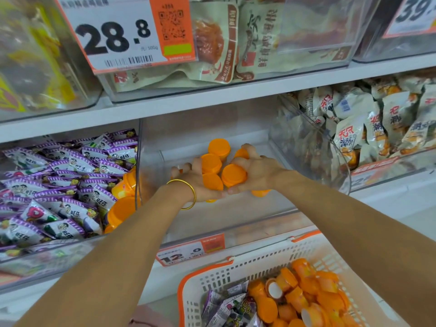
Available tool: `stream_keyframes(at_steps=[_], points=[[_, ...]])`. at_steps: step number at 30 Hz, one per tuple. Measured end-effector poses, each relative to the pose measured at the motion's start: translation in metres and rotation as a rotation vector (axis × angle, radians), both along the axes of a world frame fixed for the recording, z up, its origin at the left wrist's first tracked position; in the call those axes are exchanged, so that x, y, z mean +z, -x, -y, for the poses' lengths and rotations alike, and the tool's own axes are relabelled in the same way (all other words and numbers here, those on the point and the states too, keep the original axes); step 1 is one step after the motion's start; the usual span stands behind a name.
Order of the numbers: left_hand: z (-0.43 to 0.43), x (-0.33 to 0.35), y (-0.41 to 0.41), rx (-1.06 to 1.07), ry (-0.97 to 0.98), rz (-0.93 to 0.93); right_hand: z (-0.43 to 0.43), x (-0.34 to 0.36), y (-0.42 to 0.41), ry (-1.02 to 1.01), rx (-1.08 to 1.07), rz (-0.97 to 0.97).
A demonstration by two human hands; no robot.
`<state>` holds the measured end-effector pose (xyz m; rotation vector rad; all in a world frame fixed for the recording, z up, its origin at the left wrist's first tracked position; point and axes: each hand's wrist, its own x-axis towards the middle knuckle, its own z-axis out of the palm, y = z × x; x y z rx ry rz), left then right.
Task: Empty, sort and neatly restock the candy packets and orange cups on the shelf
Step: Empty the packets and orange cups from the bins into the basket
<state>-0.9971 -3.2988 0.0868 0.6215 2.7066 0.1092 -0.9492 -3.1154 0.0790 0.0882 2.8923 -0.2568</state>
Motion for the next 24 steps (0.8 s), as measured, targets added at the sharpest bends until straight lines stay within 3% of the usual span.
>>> stream_keyframes(at_steps=[11,24], points=[[-0.008,0.002,0.013,-0.187,0.186,0.011,-0.008,-0.002,0.003,0.099,-0.026,-0.022],[-0.019,0.004,0.011,-0.263,0.188,-0.014,-0.033,-0.005,0.003,0.105,-0.09,-0.008]])
